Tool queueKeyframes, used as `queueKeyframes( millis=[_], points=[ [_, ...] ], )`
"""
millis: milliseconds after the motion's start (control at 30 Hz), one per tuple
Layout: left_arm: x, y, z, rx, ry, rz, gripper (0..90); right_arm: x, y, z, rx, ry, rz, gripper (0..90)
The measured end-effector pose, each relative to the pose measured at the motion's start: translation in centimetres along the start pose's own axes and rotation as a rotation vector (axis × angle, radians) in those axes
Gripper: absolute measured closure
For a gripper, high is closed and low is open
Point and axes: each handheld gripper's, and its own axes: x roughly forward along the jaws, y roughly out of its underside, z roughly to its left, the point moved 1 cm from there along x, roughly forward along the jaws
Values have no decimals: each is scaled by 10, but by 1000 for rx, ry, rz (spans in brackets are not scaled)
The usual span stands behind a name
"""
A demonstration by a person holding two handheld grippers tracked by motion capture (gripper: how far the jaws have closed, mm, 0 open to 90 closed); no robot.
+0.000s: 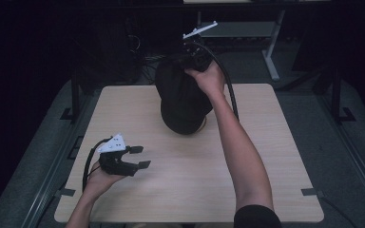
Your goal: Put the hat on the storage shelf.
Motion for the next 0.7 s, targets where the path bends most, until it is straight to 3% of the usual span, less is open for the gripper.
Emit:
queueKeyframes(
  millis=[100, 400, 700],
  points=[
    [2, -1, -1, 8, 2, 5, 337, -3, 0, 2, -27, -8, -5, 535],
    [1, 1, -1, 6, -1, 9, 335, -9, 3, 5, -45, -13, -26, 492],
    [0, 1, -1, 10, -1, 4, 334, -17, 5, 7, -42, -25, -52, 450]
  ],
)
